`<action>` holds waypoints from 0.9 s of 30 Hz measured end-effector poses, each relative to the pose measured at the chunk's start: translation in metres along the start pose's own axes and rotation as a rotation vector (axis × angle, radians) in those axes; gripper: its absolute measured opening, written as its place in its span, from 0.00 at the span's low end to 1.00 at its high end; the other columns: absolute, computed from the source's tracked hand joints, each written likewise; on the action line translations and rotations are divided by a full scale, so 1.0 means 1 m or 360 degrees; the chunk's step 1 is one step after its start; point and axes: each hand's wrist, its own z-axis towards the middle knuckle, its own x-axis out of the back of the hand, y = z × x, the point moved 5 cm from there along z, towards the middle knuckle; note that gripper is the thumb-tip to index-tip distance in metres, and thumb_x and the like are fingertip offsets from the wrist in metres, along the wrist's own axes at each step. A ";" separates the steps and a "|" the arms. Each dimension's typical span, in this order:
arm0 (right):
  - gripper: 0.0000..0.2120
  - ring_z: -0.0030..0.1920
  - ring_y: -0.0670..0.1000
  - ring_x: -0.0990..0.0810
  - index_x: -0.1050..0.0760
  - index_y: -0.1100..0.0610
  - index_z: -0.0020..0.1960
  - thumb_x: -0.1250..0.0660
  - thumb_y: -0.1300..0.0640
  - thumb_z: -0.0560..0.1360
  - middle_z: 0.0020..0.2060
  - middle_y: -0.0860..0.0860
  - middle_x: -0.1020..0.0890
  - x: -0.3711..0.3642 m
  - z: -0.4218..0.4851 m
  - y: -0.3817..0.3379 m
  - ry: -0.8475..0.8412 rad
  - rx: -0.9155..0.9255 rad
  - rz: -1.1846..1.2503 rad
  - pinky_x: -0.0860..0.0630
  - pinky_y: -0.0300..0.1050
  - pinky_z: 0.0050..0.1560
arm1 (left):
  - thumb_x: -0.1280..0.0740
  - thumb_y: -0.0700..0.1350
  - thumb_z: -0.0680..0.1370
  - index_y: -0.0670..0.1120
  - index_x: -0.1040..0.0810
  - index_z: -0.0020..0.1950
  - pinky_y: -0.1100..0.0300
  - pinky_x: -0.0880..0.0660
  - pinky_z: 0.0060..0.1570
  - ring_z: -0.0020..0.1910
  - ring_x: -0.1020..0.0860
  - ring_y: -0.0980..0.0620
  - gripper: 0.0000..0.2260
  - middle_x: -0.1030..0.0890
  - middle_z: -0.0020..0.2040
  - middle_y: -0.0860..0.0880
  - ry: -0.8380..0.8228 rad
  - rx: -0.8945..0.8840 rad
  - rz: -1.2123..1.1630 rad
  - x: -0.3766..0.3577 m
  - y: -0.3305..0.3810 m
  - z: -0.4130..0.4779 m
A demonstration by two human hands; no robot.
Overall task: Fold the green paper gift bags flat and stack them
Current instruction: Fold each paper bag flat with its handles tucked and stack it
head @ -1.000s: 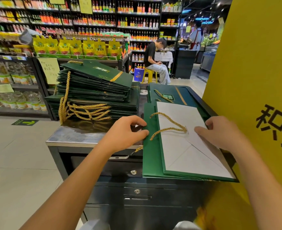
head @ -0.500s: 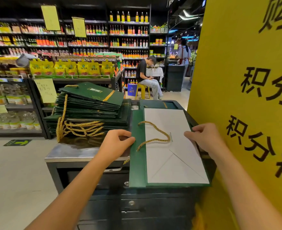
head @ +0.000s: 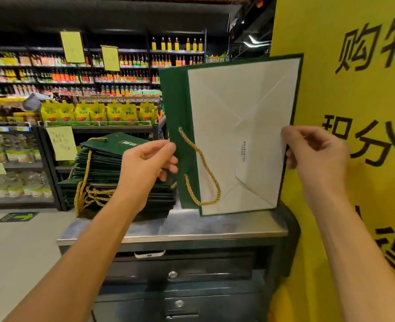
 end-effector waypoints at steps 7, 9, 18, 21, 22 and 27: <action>0.18 0.36 0.51 0.16 0.20 0.56 0.42 0.40 0.48 0.84 0.35 0.51 0.14 0.005 -0.006 0.030 -0.0084 -0.0230 0.0250 0.21 0.40 0.31 | 0.33 0.35 0.80 0.44 0.15 0.54 0.67 0.23 0.40 0.45 0.15 0.55 0.08 0.12 0.46 0.50 -0.0238 0.0028 0.0186 0.004 -0.016 -0.006; 0.14 0.37 0.46 0.19 0.18 0.56 0.41 0.36 0.52 0.82 0.35 0.46 0.15 0.007 -0.015 0.050 -0.0170 -0.0333 0.0051 0.24 0.36 0.33 | 0.34 0.34 0.81 0.44 0.16 0.56 0.68 0.23 0.40 0.42 0.16 0.58 0.10 0.13 0.42 0.53 -0.0269 0.0159 0.0211 0.009 -0.035 -0.014; 0.12 0.48 0.47 0.21 0.19 0.52 0.57 0.26 0.49 0.75 0.49 0.48 0.17 0.005 -0.054 0.130 -0.0730 -0.0438 -0.1140 0.25 0.42 0.46 | 0.29 0.38 0.79 0.44 0.18 0.57 0.47 0.17 0.50 0.40 0.16 0.48 0.08 0.13 0.44 0.45 -0.0520 0.0343 0.0705 0.003 -0.102 -0.040; 0.16 0.52 0.50 0.21 0.20 0.52 0.61 0.28 0.46 0.76 0.55 0.50 0.17 0.000 -0.055 0.136 -0.0737 -0.0313 -0.1405 0.24 0.44 0.52 | 0.28 0.42 0.78 0.47 0.19 0.60 0.48 0.18 0.53 0.43 0.15 0.47 0.11 0.13 0.43 0.48 -0.0547 0.0284 0.0816 0.000 -0.106 -0.035; 0.17 0.54 0.50 0.21 0.20 0.52 0.62 0.28 0.45 0.77 0.56 0.50 0.18 -0.002 -0.055 0.136 -0.0758 -0.0274 -0.1479 0.23 0.46 0.54 | 0.27 0.43 0.78 0.49 0.19 0.61 0.49 0.18 0.53 0.44 0.15 0.47 0.12 0.13 0.43 0.50 -0.0557 0.0270 0.0849 -0.001 -0.107 -0.034; 0.18 0.62 0.52 0.26 0.21 0.49 0.63 0.31 0.42 0.77 0.61 0.51 0.22 -0.022 -0.058 0.132 -0.0873 -0.0083 -0.1739 0.24 0.50 0.61 | 0.28 0.43 0.78 0.48 0.19 0.60 0.51 0.18 0.53 0.45 0.16 0.45 0.11 0.13 0.42 0.50 -0.0538 0.0308 0.0784 -0.002 -0.114 -0.031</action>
